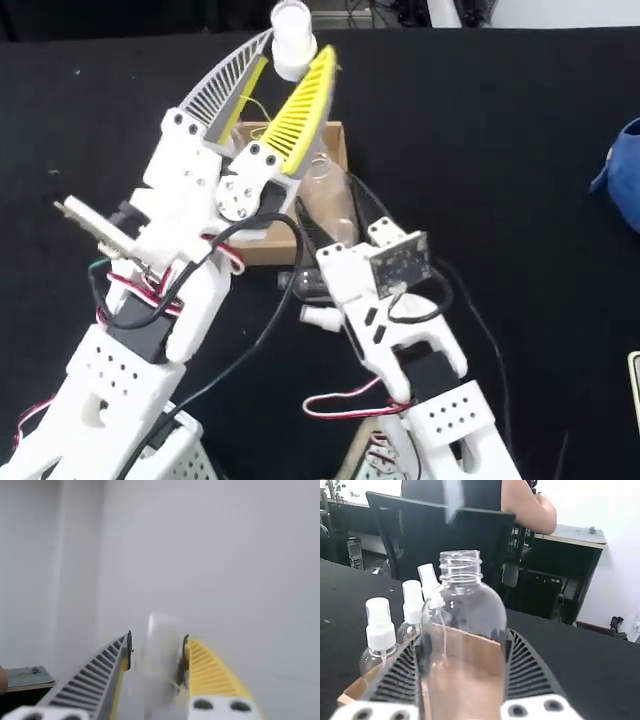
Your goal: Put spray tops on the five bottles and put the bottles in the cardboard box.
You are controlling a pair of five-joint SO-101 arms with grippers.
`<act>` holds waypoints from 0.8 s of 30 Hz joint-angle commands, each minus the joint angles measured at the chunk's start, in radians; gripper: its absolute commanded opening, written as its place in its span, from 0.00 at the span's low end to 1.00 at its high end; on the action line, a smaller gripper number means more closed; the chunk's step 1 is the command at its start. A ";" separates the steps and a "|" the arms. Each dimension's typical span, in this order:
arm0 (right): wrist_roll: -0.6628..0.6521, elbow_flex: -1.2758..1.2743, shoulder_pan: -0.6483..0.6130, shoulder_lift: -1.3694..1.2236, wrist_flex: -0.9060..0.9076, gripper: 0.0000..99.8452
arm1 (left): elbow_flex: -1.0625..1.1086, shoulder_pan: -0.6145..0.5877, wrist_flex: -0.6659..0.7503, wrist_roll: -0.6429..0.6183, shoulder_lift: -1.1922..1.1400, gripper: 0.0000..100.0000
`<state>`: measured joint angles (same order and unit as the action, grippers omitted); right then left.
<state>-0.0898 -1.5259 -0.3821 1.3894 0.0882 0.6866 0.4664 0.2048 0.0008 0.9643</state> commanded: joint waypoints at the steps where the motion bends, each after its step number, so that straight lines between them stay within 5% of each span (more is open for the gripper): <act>1: 0.008 0.008 0.028 0.030 -0.035 0.01 | 0.007 0.005 0.018 -0.006 -0.002 0.11; 16: 0.008 0.001 0.031 0.030 -0.029 0.01 | 0.013 -0.010 0.021 0.000 0.009 0.08; 24: 0.008 -0.019 0.103 0.030 -0.031 0.01 | 0.036 -0.444 -0.256 -0.002 0.012 0.07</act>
<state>-0.0867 -1.5520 -0.3176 1.3894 0.0821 0.7388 0.2762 0.1174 0.0008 0.9613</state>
